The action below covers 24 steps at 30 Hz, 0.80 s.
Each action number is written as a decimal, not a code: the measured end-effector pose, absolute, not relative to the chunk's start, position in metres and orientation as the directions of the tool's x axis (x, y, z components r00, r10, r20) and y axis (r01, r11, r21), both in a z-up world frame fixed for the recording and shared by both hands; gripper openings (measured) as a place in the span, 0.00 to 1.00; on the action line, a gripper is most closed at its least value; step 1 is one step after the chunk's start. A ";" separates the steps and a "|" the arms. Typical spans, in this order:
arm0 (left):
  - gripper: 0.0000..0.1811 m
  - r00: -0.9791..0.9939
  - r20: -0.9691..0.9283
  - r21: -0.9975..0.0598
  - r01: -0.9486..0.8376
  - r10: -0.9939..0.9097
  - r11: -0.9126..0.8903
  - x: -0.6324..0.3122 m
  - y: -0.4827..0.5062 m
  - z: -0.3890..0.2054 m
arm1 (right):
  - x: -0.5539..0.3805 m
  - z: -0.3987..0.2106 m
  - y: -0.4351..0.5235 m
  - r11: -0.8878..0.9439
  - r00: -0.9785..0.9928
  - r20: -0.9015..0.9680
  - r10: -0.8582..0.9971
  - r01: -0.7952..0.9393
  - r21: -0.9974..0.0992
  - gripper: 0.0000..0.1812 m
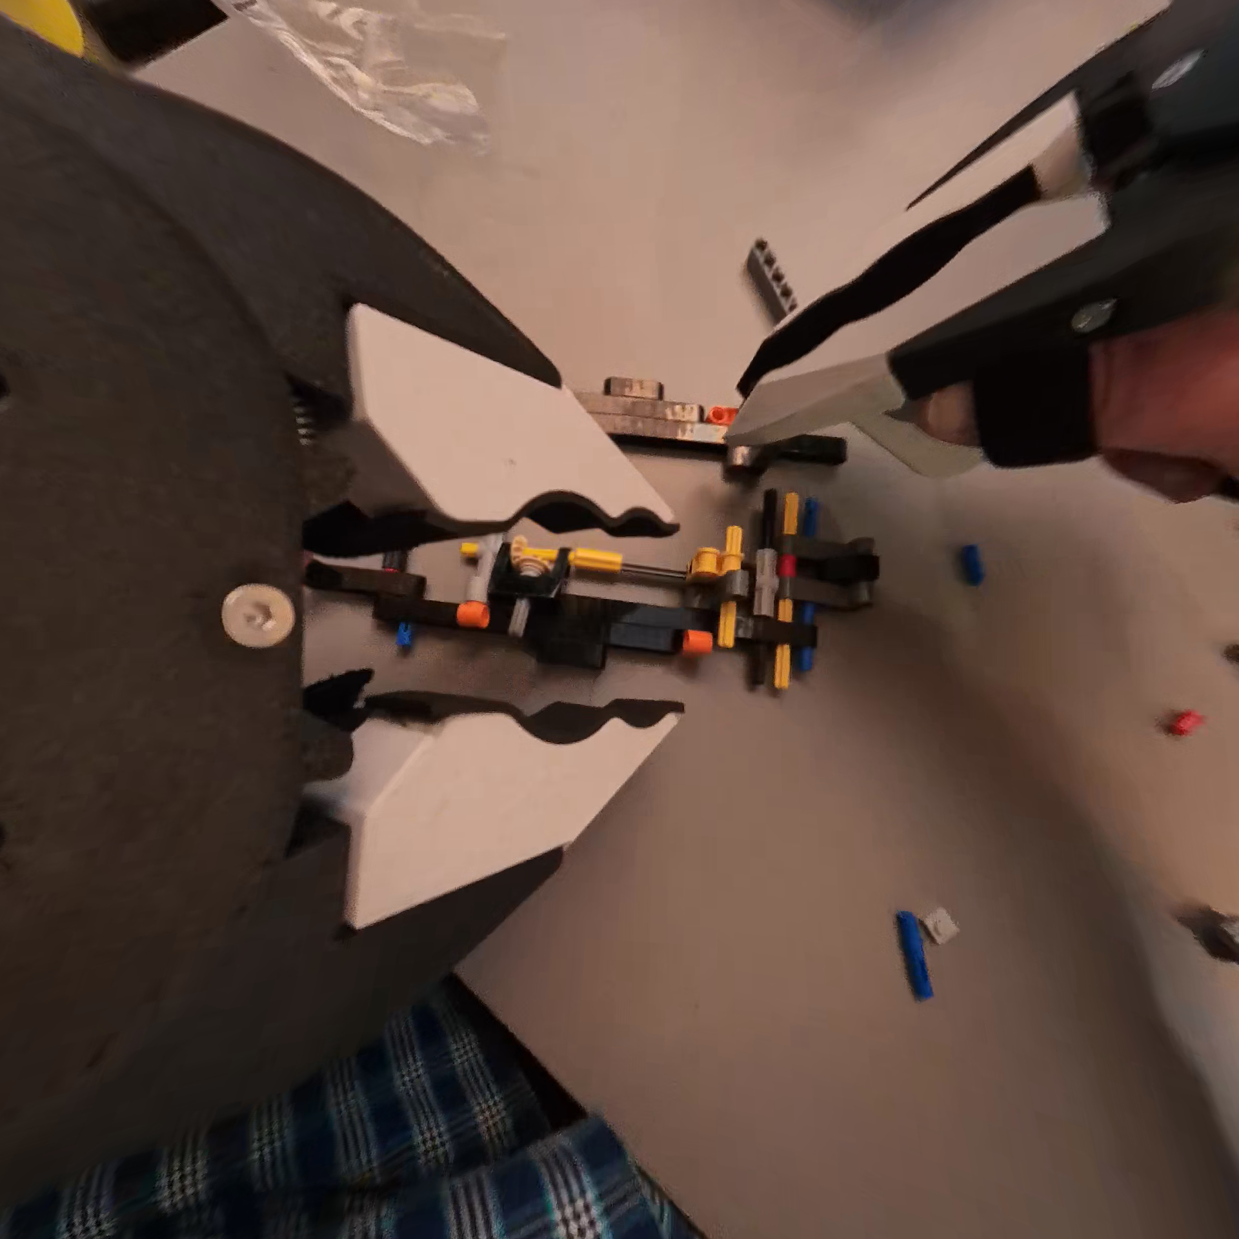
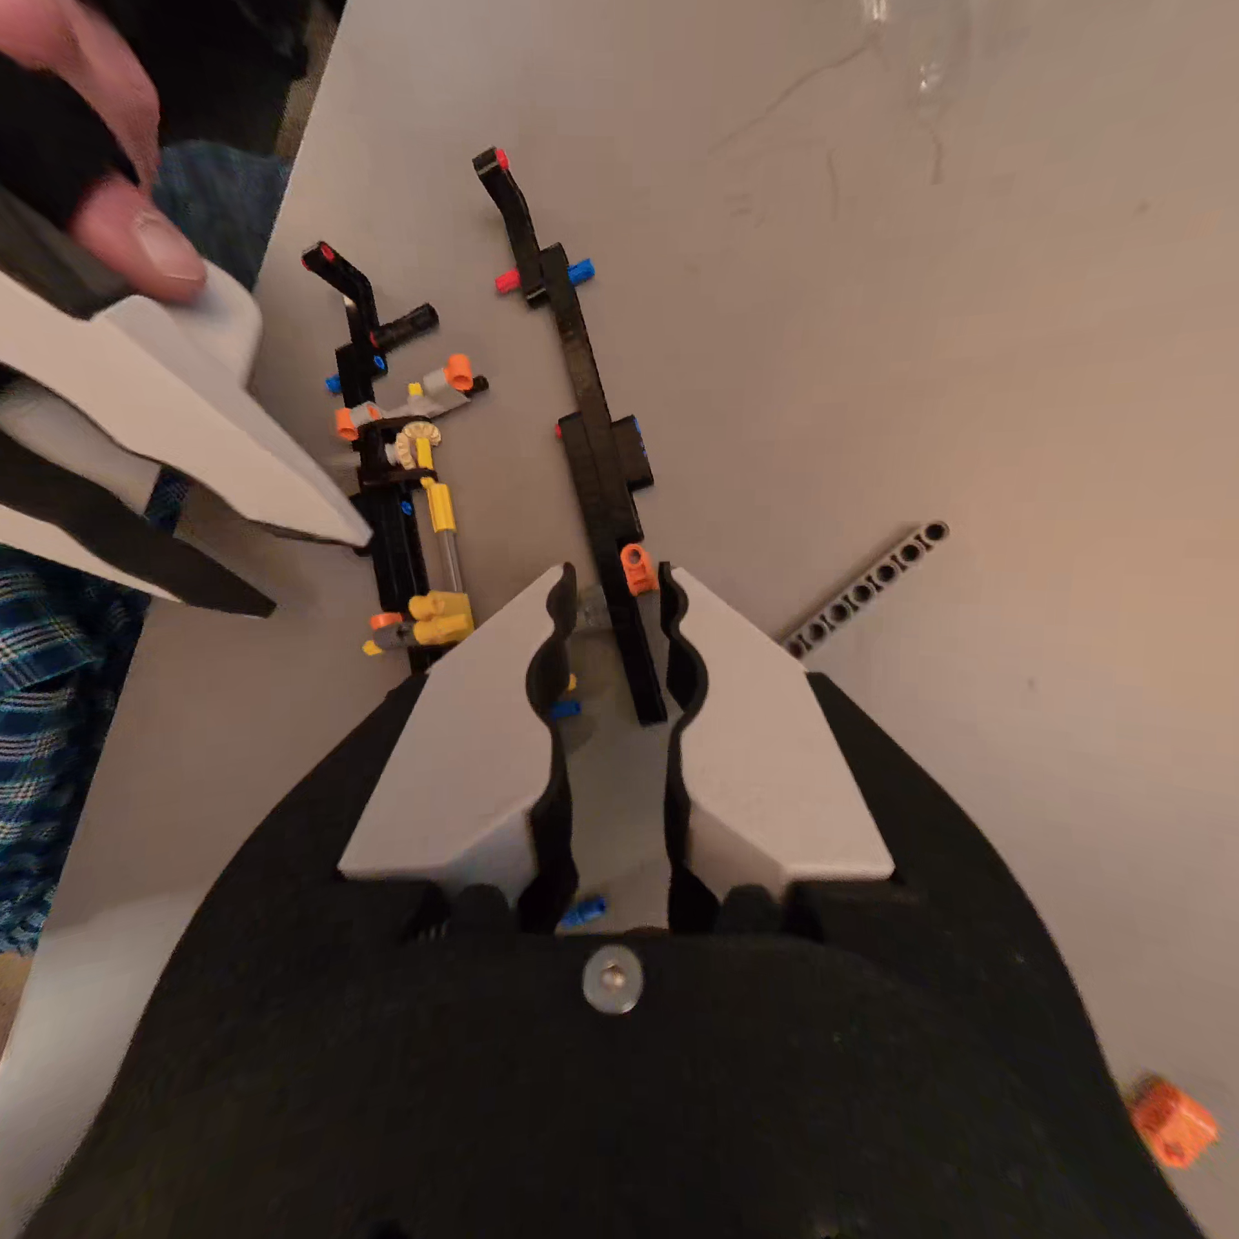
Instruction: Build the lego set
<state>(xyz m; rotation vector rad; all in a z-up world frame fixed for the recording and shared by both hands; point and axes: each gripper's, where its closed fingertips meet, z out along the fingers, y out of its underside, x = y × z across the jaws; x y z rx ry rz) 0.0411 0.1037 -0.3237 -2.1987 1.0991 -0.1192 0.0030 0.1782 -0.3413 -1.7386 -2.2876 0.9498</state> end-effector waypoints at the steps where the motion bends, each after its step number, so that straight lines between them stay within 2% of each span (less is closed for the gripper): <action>1: 0.27 0.635 -0.198 -0.572 -0.694 -0.747 -0.438 0.041 0.105 -0.330 | 0.005 -0.342 0.181 0.149 -0.335 -0.269 0.903 0.831 -0.535 0.13; 5: 0.27 0.622 -0.161 -0.490 -0.724 -0.766 -0.485 0.037 0.102 -0.352 | 0.011 -0.341 0.190 0.185 -0.357 -0.238 0.903 0.825 -0.534 0.09; 9: 0.22 0.637 -0.138 -0.503 -0.705 -0.758 -0.500 0.036 0.101 -0.352 | 0.014 -0.328 0.196 0.161 -0.364 -0.249 0.897 0.797 -0.583 0.11; 13: 0.16 0.634 -0.116 -0.495 -0.704 -0.764 -0.509 0.033 0.095 -0.353 | 0.029 -0.329 0.210 0.169 -0.356 -0.239 0.904 0.807 -0.566 0.13; 16: 0.16 0.631 -0.099 -0.485 -0.705 -0.769 -0.517 0.029 0.089 -0.354 | 0.040 -0.327 0.215 0.186 -0.367 -0.220 0.904 0.801 -0.569 0.13; 20: 0.17 0.626 -0.103 -0.488 -0.709 -0.773 -0.509 0.027 0.084 -0.353 | 0.048 -0.315 0.219 0.114 -0.346 -0.264 0.900 0.773 -0.624 0.14; 24: 0.17 0.628 -0.101 -0.498 -0.703 -0.772 -0.507 0.026 0.080 -0.353 | 0.057 -0.327 0.214 0.170 -0.374 -0.240 0.896 0.787 -0.594 0.18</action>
